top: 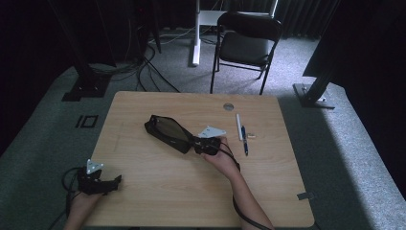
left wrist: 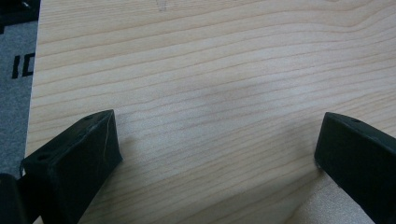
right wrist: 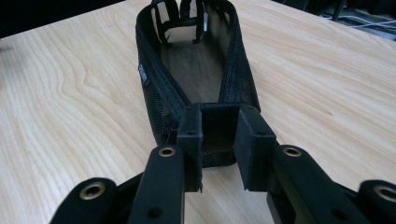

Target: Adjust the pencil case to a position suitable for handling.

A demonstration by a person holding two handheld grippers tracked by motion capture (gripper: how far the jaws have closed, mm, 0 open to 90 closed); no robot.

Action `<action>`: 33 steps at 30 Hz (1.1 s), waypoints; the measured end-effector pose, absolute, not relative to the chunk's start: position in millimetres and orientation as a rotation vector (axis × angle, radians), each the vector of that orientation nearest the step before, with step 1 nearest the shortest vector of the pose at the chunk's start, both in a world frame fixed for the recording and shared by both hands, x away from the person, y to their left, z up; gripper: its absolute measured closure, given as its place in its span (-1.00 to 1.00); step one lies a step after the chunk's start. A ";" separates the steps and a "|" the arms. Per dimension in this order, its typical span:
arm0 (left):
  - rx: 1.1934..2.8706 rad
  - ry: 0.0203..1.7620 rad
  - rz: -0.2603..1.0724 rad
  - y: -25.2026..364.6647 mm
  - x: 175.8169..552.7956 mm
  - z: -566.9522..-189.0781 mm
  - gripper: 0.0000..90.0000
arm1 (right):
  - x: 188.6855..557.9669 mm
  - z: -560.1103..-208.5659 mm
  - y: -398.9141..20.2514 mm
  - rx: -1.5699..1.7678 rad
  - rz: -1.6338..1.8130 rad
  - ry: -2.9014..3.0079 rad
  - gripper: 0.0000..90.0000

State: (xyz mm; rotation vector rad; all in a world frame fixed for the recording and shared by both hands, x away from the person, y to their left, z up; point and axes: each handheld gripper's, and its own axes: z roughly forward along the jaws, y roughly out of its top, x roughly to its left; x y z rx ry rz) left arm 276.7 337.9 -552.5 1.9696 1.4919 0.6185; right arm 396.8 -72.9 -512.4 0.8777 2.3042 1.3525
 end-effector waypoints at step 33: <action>1.970 1.492 0.619 337.9 276.7 -552.5 -0.99 | 344.9 -513.7 -141.8 0.934 1.336 2.265 0.63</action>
